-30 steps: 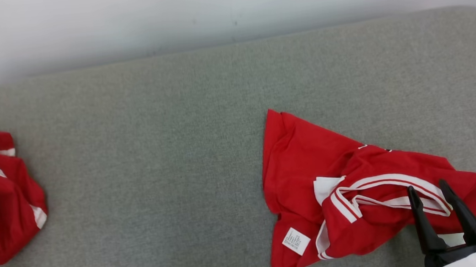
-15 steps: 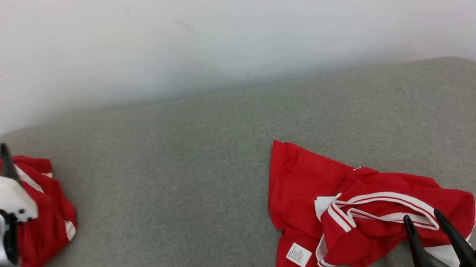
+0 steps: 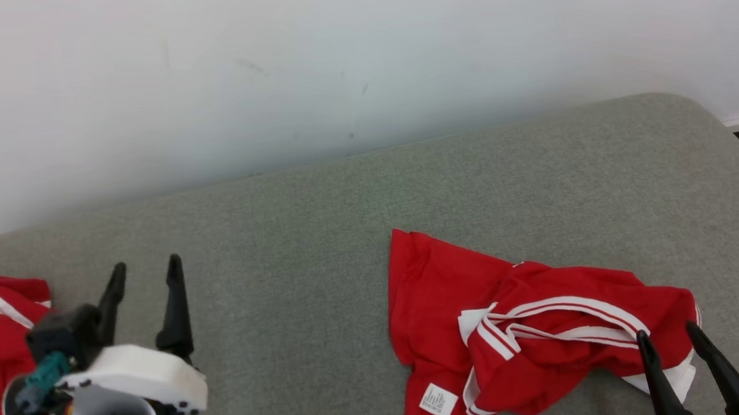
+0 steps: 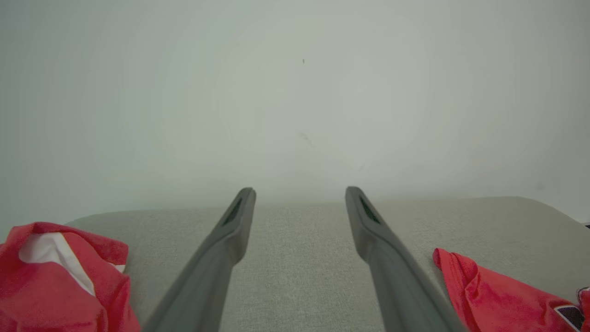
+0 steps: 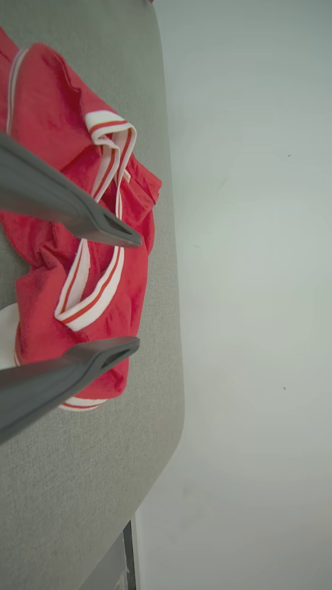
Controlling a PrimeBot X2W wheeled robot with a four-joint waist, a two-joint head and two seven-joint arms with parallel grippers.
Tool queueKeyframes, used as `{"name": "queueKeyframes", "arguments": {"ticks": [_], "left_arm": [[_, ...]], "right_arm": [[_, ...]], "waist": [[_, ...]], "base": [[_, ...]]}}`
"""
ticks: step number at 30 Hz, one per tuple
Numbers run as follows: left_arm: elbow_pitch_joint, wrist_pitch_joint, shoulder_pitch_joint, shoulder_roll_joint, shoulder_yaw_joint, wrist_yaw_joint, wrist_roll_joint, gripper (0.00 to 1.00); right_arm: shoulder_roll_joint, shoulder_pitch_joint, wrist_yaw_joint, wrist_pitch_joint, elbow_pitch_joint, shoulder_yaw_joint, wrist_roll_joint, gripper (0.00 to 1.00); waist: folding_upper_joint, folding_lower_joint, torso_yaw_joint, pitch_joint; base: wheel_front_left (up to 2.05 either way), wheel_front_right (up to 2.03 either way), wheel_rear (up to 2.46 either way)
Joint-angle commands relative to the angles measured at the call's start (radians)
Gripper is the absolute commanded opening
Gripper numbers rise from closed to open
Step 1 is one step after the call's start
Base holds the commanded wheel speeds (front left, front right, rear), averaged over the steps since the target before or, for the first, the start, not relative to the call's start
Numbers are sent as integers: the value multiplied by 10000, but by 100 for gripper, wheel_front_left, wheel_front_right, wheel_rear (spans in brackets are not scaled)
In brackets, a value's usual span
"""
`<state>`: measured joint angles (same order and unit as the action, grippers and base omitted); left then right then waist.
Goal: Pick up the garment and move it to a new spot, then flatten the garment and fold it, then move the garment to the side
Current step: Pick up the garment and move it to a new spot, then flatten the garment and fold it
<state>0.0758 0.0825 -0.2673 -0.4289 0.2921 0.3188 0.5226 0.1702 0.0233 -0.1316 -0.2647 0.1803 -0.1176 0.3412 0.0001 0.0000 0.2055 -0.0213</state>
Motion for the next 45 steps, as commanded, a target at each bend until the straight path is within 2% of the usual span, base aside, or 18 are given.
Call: {"name": "queueKeyframes", "arguments": {"ticks": [1, 6, 10, 14, 17, 22, 30, 38, 45], "left_arm": [[-191, 213, 489, 165, 71, 67, 40, 100], [-408, 971, 1570, 480, 588, -3, -220, 100], [-221, 1547, 2374, 992, 718, 95, -224, 100], [58, 1802, 2977, 1417, 701, 12, -525, 100], [-99, 1827, 3316, 1722, 439, -165, -1053, 100], [-440, 1817, 4089, 2297, -108, -778, -2039, 100], [-603, 1820, 4749, 3093, -1014, -1269, -2954, 100], [-441, 1821, 4836, 3546, -1540, -1844, -3540, 100], [-339, 1820, 4784, 3700, -1623, -2101, -3819, 100]], "right_arm": [[116, 127, 18, 5, -34, 39, -105, 100], [141, 216, 18, 7, -18, 161, -128, 100], [144, 272, 18, 5, -13, 261, -171, 100], [86, 397, 18, 5, 19, 345, -224, 100], [81, 402, 18, 5, 55, 339, -242, 100], [93, 410, 18, 5, 115, 293, -290, 100], [131, 415, 18, 5, 98, 162, -379, 100], [138, 335, 18, 6, 169, 5, -363, 100], [70, 364, 18, 6, 228, -62, -340, 100]], "waist": [[-1, 0, 100, -6], [-1, 0, 259, 96], [-1, 0, 274, 201], [-1, 0, 270, 322], [-1, 0, 256, 387], [-1, 0, 161, 486], [-1, 0, -90, 539], [-1, 0, -529, 538], [-1, 0, -838, 622]], "base": [[0, 0, 0], [0, 0, 0], [0, 0, 0], [0, 0, 0], [0, 0, 0], [0, 0, 0], [0, 0, 0], [0, 0, 0], [0, 0, 0]]}}
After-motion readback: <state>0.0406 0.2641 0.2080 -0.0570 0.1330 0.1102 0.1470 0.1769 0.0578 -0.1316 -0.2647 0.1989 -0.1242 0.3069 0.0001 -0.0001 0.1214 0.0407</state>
